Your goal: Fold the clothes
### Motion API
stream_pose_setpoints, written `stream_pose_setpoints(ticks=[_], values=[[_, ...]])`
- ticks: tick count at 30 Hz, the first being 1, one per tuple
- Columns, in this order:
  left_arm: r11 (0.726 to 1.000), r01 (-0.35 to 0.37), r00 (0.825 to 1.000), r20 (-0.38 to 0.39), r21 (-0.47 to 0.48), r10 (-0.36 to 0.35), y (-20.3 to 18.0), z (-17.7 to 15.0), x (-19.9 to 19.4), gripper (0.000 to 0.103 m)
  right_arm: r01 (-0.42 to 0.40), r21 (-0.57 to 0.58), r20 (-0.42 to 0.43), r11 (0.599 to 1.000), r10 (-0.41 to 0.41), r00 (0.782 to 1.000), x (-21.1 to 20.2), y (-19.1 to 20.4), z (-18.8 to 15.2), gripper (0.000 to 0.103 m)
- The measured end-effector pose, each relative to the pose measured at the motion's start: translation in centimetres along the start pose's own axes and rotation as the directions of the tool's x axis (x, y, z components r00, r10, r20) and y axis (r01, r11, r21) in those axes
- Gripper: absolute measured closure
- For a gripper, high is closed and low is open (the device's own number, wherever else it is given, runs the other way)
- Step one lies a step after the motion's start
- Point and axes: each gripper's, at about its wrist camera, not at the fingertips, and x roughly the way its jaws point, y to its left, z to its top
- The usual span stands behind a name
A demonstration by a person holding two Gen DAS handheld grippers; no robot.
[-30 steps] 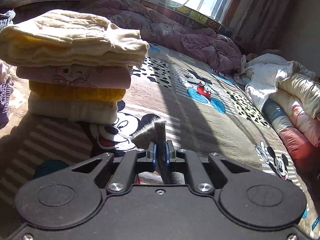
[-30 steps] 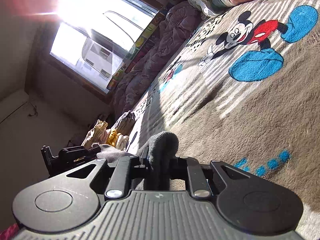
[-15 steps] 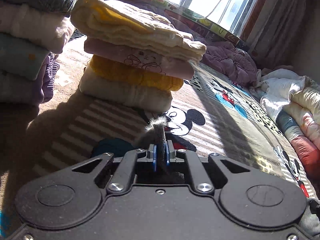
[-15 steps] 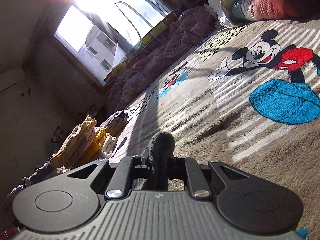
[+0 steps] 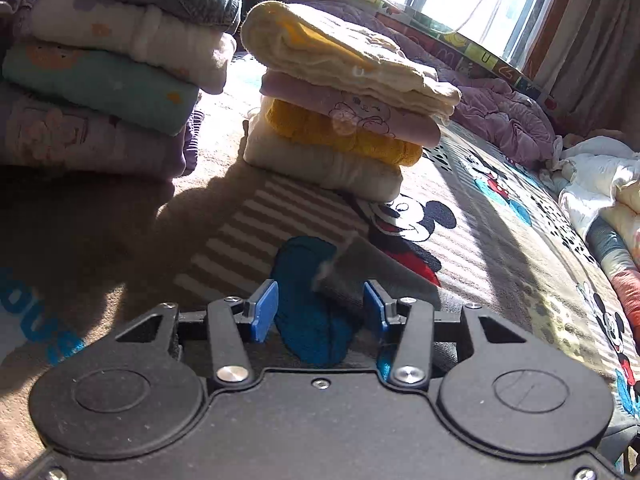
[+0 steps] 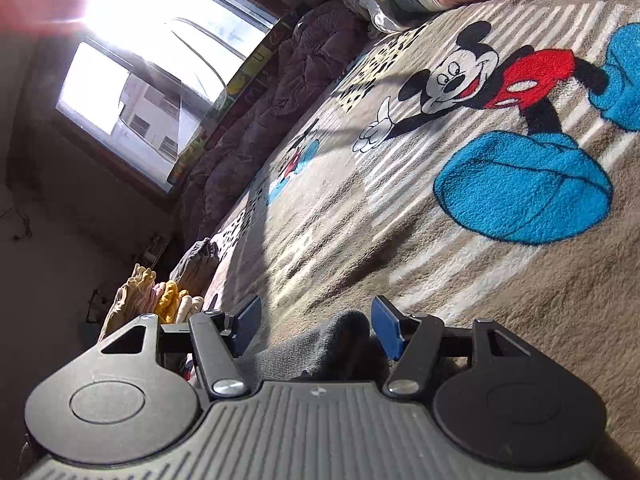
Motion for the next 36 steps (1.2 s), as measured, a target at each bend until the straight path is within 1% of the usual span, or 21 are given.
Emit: stream_pose_setpoints(ticks=[2, 5, 6, 10, 13, 14, 15, 17, 19, 21, 22, 23, 25, 27, 28, 29, 30, 31, 33, 35, 36], values=[[0.999, 0.011, 1.000, 0.027, -0.038, -0.010, 1.0, -0.6, -2.2, 0.054, -0.012, 0.045, 0.010, 0.999, 0.012, 1.000, -1.5, -0.7, -0.4, 0.042], [0.990, 0.030, 0.998, 0.056, -0.136, -0.023, 3.2, -2.6, -5.2, 0.049, -0.029, 0.083, 0.019, 0.996, 0.027, 0.999, -3.6, -0.8, -1.4, 0.040], [0.983, 0.041, 0.997, 0.067, -0.178, -0.030, 4.1, -3.4, -6.2, 0.047, -0.031, 0.086, 0.020, 0.996, 0.029, 0.999, -4.4, -0.7, -1.8, 0.039], [0.948, 0.056, 0.995, 0.094, -0.312, -0.028, 7.2, -6.5, -8.8, 0.046, -0.023, 0.034, -0.013, 0.999, 0.023, 1.000, -6.6, 0.5, -4.0, 0.039], [0.920, 0.087, 0.996, 0.066, -0.381, -0.067, 8.6, -8.2, -8.9, 0.045, -0.021, 0.001, -0.056, 1.000, 0.021, 0.998, -7.7, 1.5, -6.3, 0.041], [0.914, 0.089, 0.996, 0.056, -0.395, -0.073, 8.8, -8.6, -8.7, 0.045, -0.018, -0.011, -0.072, 1.000, 0.017, 0.997, -7.8, 1.9, -7.1, 0.042], [0.909, 0.094, 0.996, 0.047, -0.406, -0.082, 9.0, -8.9, -8.6, 0.045, -0.008, -0.025, -0.086, 1.000, 0.006, 0.996, -7.6, 2.3, -7.8, 0.046], [0.893, 0.116, 0.993, 0.037, -0.434, -0.111, 9.1, -9.4, -8.4, 0.045, 0.013, -0.057, -0.115, 0.998, -0.019, 0.993, -6.9, 3.3, -9.4, 0.049], [0.886, 0.128, 0.991, 0.032, -0.445, -0.128, 8.9, -9.8, -8.3, 0.045, 0.027, -0.081, -0.113, 0.996, -0.036, 0.993, -6.2, 3.8, -10.4, 0.050], [0.887, 0.134, 0.990, 0.028, -0.442, -0.136, 8.5, -10.3, -8.2, 0.045, 0.051, -0.104, -0.087, 0.993, -0.060, 0.994, -5.7, 4.3, -11.1, 0.051], [0.888, 0.134, 0.990, 0.027, -0.440, -0.136, 8.3, -10.5, -8.1, 0.045, 0.062, -0.107, -0.073, 0.992, -0.070, 0.995, -5.4, 4.5, -11.3, 0.054], [0.889, 0.135, 0.990, 0.026, -0.438, -0.137, 8.1, -10.8, -8.1, 0.045, 0.069, -0.086, -0.056, 0.994, -0.074, 0.996, -5.3, 4.3, -11.4, 0.057], [0.892, 0.143, 0.989, 0.030, -0.429, -0.144, 7.6, -11.1, -7.8, 0.045, 0.086, -0.047, -0.028, 0.995, -0.088, 0.996, -5.0, 3.7, -11.3, 0.070], [0.895, 0.152, 0.988, 0.036, -0.419, -0.151, 7.0, -11.5, -7.5, 0.046, 0.099, -0.044, -0.008, 0.994, -0.100, 0.995, -4.5, 3.6, -11.4, 0.076], [0.900, 0.153, 0.988, 0.041, -0.409, -0.149, 6.7, -11.6, -7.2, 0.047, 0.105, -0.046, 0.000, 0.993, -0.105, 0.994, -4.2, 3.6, -11.5, 0.076], [0.905, 0.150, 0.989, 0.046, -0.398, -0.143, 6.5, -11.6, -7.0, 0.048, 0.106, -0.063, 0.003, 0.992, -0.106, 0.994, -3.9, 3.8, -11.5, 0.076], [0.915, 0.142, 0.990, 0.054, -0.379, -0.131, 6.4, -11.6, -6.7, 0.053, 0.107, -0.083, 0.003, 0.991, -0.107, 0.994, -3.6, 4.0, -11.6, 0.076], [0.926, 0.129, 0.992, 0.062, -0.354, -0.114, 6.2, -11.6, -6.3, 0.055, 0.105, -0.100, 0.002, 0.989, -0.105, 0.994, -3.4, 4.2, -11.6, 0.077], [0.944, 0.105, 0.994, 0.076, -0.313, -0.085, 6.0, -11.6, -5.7, 0.073, 0.084, -0.106, -0.008, 0.991, -0.086, 0.996, -3.3, 4.2, -11.4, 0.079], [0.948, 0.099, 0.994, 0.083, -0.301, -0.078, 6.0, -11.5, -5.4, 0.078, 0.054, -0.069, -0.002, 0.996, -0.054, 0.999, -4.0, 3.9, -10.9, 0.080], [0.946, 0.113, 0.992, 0.091, -0.302, -0.089, 6.1, -11.4, -5.6, 0.085, 0.039, -0.054, 0.009, 0.998, -0.039, 0.999, -4.6, 3.8, -10.5, 0.080]])
